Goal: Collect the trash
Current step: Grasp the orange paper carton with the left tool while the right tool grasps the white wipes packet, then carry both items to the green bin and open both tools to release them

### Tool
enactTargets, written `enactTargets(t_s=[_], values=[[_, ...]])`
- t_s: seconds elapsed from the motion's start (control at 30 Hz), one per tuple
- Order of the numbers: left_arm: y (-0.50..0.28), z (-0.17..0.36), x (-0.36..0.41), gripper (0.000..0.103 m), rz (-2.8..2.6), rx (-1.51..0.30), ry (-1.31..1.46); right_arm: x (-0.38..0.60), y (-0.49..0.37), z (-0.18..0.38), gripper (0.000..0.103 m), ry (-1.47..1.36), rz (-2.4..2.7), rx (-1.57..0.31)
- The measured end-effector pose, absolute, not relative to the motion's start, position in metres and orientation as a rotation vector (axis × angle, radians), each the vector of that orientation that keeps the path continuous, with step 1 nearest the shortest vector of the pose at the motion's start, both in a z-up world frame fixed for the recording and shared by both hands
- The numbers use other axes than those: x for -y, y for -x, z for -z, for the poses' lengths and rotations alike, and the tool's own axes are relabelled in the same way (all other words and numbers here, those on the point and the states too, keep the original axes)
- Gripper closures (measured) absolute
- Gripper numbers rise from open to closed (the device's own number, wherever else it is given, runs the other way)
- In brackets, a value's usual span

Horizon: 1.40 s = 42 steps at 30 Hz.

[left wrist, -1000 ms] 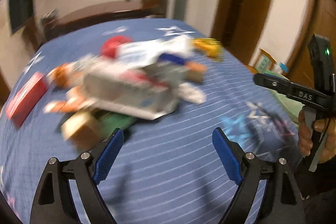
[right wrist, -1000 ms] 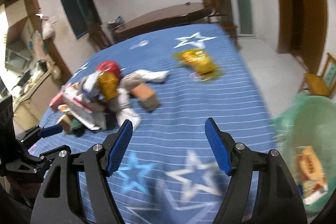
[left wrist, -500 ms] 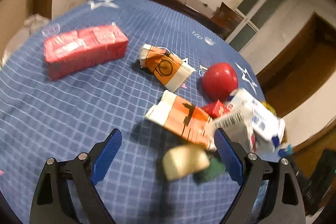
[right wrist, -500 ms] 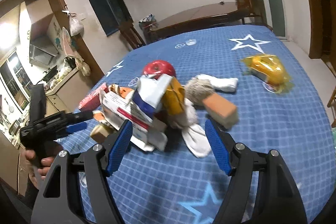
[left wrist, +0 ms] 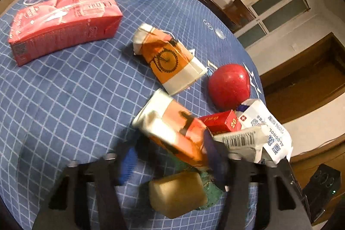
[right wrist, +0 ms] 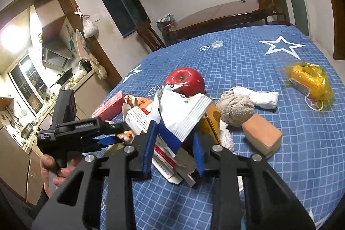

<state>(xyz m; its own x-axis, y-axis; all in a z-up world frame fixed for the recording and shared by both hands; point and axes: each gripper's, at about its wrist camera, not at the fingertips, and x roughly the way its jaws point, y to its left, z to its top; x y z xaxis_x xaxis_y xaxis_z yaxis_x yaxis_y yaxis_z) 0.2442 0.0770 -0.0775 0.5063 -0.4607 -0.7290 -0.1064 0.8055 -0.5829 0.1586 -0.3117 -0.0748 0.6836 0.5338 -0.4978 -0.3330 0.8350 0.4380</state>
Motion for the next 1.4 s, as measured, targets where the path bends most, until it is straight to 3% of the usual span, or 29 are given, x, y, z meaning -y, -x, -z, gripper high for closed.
enactTargets(t_s=[0.07, 0.27, 0.9, 1.4], values=[[-0.249, 0.082, -0.078, 0.074, 0.257, -1.045, 0.666, 0.312, -0.154, 0.075, 0.083, -0.336, -0.510, -0.648], [-0.237, 0.068, -0.090, 0.091, 0.284, -0.969, 0.686, 0.308, -0.128, 0.055, 0.085, -0.310, -0.558, -0.582], [-0.189, 0.004, -0.102, 0.091, 0.345, -0.839, 0.628, 0.325, -0.081, 0.010, 0.085, -0.298, -0.516, -0.432], [-0.134, -0.051, 0.002, 0.091, 0.213, -0.650, 0.168, 0.341, -0.049, 0.007, 0.085, -0.232, -0.381, -0.391]])
